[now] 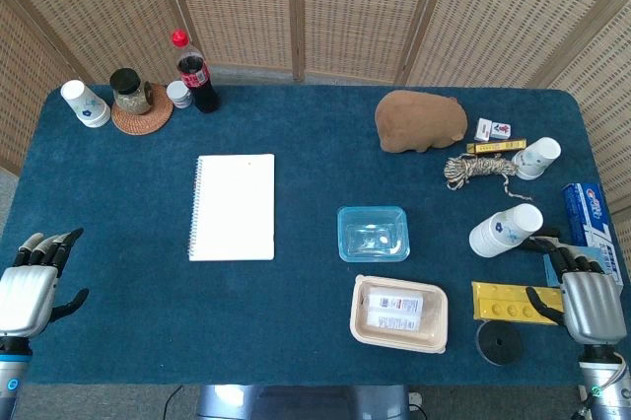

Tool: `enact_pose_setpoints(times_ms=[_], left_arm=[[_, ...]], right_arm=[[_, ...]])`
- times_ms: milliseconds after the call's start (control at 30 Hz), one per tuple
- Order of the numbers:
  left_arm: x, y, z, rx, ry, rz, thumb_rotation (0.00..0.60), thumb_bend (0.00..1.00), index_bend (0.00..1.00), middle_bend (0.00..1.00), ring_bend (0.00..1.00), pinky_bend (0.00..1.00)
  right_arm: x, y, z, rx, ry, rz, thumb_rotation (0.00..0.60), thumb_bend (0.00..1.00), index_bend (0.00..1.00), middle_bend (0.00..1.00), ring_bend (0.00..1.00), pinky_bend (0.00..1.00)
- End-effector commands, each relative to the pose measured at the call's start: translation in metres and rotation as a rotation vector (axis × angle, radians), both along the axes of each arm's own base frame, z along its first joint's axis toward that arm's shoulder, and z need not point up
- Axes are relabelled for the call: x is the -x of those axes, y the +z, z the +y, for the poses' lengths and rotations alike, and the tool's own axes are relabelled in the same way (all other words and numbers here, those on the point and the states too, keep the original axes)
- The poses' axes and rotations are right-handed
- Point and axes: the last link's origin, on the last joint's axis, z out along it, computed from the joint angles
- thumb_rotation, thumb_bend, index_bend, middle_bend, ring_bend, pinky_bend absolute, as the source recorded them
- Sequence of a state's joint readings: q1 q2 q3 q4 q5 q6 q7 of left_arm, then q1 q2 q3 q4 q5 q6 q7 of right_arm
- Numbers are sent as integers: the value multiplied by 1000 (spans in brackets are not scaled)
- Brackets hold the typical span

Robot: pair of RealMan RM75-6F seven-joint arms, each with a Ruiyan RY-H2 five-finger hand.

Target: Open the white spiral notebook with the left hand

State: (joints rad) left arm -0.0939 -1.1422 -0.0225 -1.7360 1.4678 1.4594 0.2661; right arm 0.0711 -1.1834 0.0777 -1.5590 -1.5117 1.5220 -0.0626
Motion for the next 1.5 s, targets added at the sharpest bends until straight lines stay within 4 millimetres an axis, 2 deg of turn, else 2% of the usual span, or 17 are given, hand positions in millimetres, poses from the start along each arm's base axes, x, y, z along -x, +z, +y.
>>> enact_pose_setpoints(times_ms=[33,267,500,533,700,1000,1300,1367,1500], left_arm=[[0,0,0,1,0,0,598,201,180,218,190,134],[1,-2,-1,4,3,12,600,200,178,222,192,168],[-7,-3,1,1,-23,3,600,201,172,218,192,163],[-16,-9,8,19,-58,-7,600,201,172,218,192,161],[-35,-27,26,67,-110,-12,600,202,173,214,192,161],[-84,-77,56,218,-221,-24,599,202,149,198,190,167],[-112,-111,77,282,-271,28,600,201,131,190,188,166],[-122,-126,86,301,-278,38,600,201,132,189,188,168],[-132,-144,94,315,-286,56,599,202,132,189,188,170]], right_arm=[[0,0,0,2,0,-1,600,288,176,287,250,350],[2,0,2,4,-2,-7,600,289,176,287,250,350],[4,2,6,14,-5,-17,600,289,176,287,250,350],[5,1,7,14,-7,-25,600,289,176,287,250,350],[6,0,8,12,-7,-30,600,288,176,287,250,350],[11,3,16,24,-20,-44,600,289,176,286,250,351],[18,7,25,41,-40,-50,600,289,176,286,250,350],[20,10,28,52,-48,-56,600,288,176,286,250,350],[22,12,30,58,-55,-59,600,290,176,286,251,350]])
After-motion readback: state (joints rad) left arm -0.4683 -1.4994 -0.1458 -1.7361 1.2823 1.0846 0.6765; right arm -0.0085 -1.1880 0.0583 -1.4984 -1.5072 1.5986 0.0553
